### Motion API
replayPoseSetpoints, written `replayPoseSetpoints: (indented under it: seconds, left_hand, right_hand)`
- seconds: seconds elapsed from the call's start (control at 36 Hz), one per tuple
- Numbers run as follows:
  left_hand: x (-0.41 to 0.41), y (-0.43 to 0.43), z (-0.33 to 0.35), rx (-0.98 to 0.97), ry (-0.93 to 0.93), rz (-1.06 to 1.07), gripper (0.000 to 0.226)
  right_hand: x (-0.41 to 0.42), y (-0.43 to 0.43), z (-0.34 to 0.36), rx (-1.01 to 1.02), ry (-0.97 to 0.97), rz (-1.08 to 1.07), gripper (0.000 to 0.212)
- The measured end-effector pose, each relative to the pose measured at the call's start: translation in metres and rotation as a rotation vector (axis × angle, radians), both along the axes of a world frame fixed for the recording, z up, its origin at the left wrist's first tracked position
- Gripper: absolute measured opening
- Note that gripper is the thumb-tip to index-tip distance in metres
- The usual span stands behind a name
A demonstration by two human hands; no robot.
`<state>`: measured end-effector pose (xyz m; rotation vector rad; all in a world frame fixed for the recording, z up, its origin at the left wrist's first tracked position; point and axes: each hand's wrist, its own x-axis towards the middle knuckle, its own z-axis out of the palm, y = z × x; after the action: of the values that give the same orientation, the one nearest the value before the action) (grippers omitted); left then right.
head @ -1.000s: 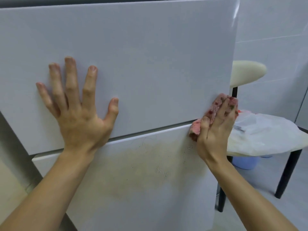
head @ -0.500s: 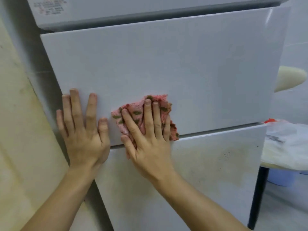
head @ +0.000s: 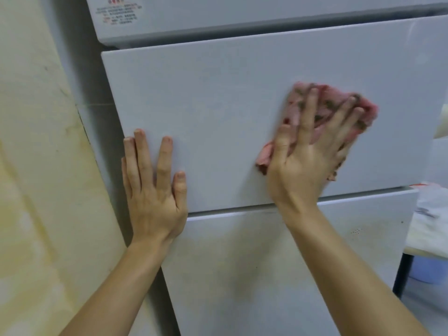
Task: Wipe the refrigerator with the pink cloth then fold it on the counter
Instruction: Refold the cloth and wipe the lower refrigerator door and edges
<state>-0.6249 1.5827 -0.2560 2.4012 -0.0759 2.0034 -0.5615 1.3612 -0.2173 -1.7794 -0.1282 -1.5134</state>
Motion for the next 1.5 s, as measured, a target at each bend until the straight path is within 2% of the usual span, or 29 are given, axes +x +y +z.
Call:
replayPoseSetpoints:
  seconds: [0.17, 0.31, 0.36, 0.47, 0.58, 0.69, 0.78, 0.92, 1.03, 1.17, 1.25, 1.39, 1.5]
  left_hand:
    - [0.002, 0.001, 0.000, 0.003, -0.024, -0.044, 0.055]
    - [0.001, 0.003, -0.001, -0.035, -0.022, -0.076, 0.056]
    - [0.000, 0.003, -0.001, -0.039, -0.012, -0.082, 0.058]
    - [-0.002, 0.003, 0.000, -0.039, -0.017, -0.089, 0.059]
    - [-0.004, 0.005, 0.001, -0.051, -0.010, -0.096, 0.063]
    - [-0.006, 0.010, 0.000, -0.070, -0.012, -0.098, 0.064]
    - [-0.010, 0.017, -0.001, -0.073, -0.020, -0.109, 0.063]
    - [-0.014, 0.023, -0.001, -0.095, -0.029, -0.163, 0.065]
    - [-0.016, 0.019, -0.007, -0.122, -0.020, -0.186, 0.066]
    - [-0.013, 0.008, -0.018, -0.127, -0.017, -0.181, 0.064]
    - [-0.011, 0.001, -0.024, -0.150, -0.002, -0.175, 0.066]
    - [-0.006, -0.010, -0.030, -0.170, -0.030, -0.186, 0.065]
    - [-0.006, -0.015, -0.034, -0.188, -0.044, -0.177, 0.065]
  right_hand:
    - [-0.031, 0.070, -0.036, -0.443, -0.144, 0.102, 0.052]
    - [-0.025, 0.050, -0.044, -0.674, -0.258, 0.133, 0.056]
    - [-0.014, 0.022, -0.039, -0.609, -0.237, 0.129, 0.058]
    - [0.006, -0.025, -0.015, -0.245, -0.106, -0.006, 0.065]
    - [0.001, 0.002, 0.005, -0.092, -0.056, -0.050, 0.059]
    - [-0.013, 0.050, 0.019, -0.171, -0.121, -0.039, 0.053]
    - [-0.026, 0.087, 0.021, -0.276, -0.205, 0.050, 0.049]
    - [-0.042, 0.125, -0.028, -0.551, -0.277, 0.229, 0.049]
    - [-0.042, 0.113, -0.055, -0.621, -0.272, 0.231, 0.048]
    - [-0.032, 0.061, -0.081, -0.741, -0.204, 0.153, 0.060]
    - [-0.022, 0.013, -0.092, -0.659, -0.131, 0.104, 0.058]
    - [0.007, -0.078, -0.109, -0.385, 0.021, 0.008, 0.059]
    - [0.020, -0.104, -0.116, -0.149, 0.136, 0.025, 0.062]
